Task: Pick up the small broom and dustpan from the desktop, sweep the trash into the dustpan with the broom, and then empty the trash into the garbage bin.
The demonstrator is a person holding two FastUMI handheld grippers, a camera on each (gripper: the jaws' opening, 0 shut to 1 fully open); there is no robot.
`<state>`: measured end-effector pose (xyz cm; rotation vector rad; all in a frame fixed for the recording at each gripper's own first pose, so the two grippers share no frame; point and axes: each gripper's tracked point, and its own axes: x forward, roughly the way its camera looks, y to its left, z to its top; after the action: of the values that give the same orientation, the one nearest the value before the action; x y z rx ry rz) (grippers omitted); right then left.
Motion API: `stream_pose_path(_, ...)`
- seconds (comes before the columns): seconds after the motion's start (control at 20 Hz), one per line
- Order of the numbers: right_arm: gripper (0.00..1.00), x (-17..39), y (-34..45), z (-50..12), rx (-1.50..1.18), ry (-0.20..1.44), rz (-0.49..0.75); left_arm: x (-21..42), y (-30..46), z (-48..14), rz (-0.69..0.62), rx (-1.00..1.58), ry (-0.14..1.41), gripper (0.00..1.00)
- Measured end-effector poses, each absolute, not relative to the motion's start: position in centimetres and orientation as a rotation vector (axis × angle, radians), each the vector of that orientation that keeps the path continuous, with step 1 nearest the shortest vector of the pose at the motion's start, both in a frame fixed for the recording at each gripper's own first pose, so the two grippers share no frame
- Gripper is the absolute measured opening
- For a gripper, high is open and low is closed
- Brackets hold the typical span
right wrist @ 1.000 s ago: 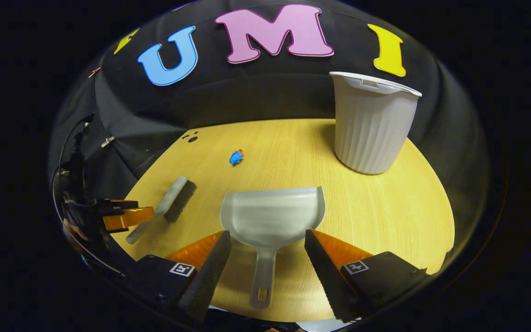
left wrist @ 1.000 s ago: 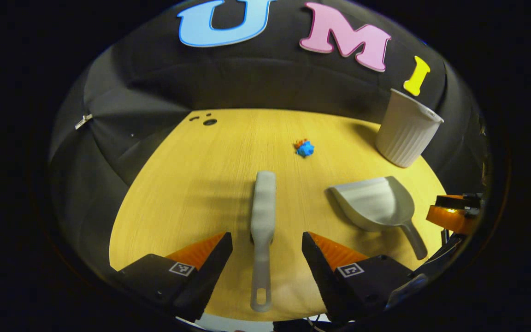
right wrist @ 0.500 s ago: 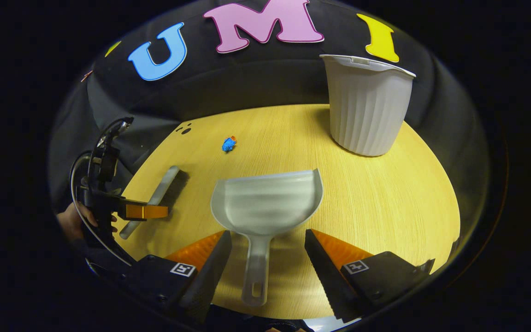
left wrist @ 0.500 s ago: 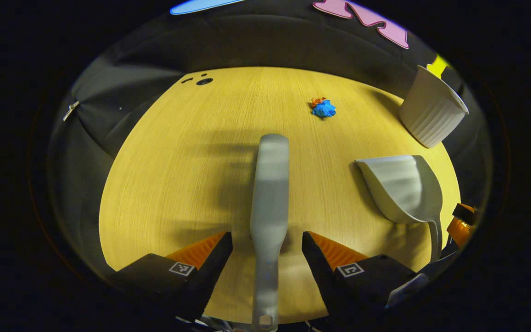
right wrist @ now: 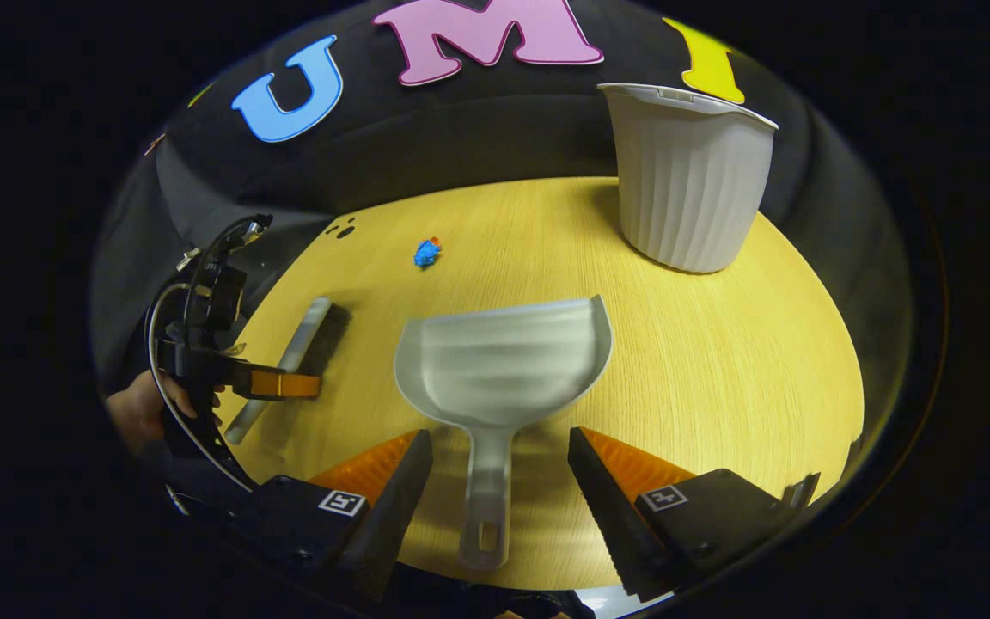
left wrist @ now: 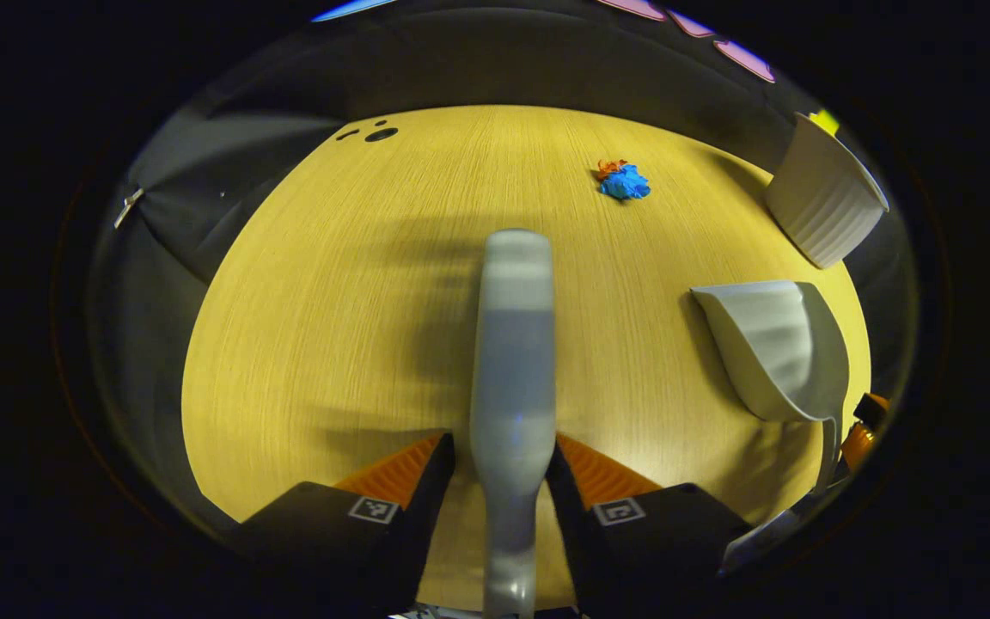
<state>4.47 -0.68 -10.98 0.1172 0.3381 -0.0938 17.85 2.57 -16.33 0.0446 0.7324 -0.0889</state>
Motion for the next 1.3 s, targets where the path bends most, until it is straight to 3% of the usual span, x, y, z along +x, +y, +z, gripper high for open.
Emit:
stream_pose_path(0.1, 0.99, 4.6, -0.9, -11.3, 0.129, 0.35, -0.108, 17.8, 2.4, -16.2, -0.101, 0.057, 0.729, 0.6)
stream_pose_path(0.25, 0.99, 4.9, -1.3, -11.8, 0.146, 0.38, -0.133, 17.9, 2.4, -16.2, -0.085, 0.053, 0.712, 0.37)
stream_pose_path(0.5, 0.99, 5.0, -1.4, -13.2, 0.171, 0.438, -0.163, 16.9, 2.3, -16.1, -0.08, 0.02, 0.661, 0.23)
stream_pose_path(1.05, 0.99, 7.8, -1.8, -17.5, 0.193, 0.589, -0.225, 11.9, 5.2, -12.9, -0.005, -0.016, 0.548, 0.24)
stream_pose_path(1.15, 0.97, 8.6, -1.8, -17.3, 0.166, 0.582, -0.234, 11.5, 5.2, -12.8, 0.002, -0.024, 0.546, 0.24)
stream_pose_path(1.3, 0.84, 9.1, -1.6, -17.4, 0.145, 0.588, -0.239, 11.4, 5.4, -12.7, 0.019, -0.033, 0.545, 0.24)
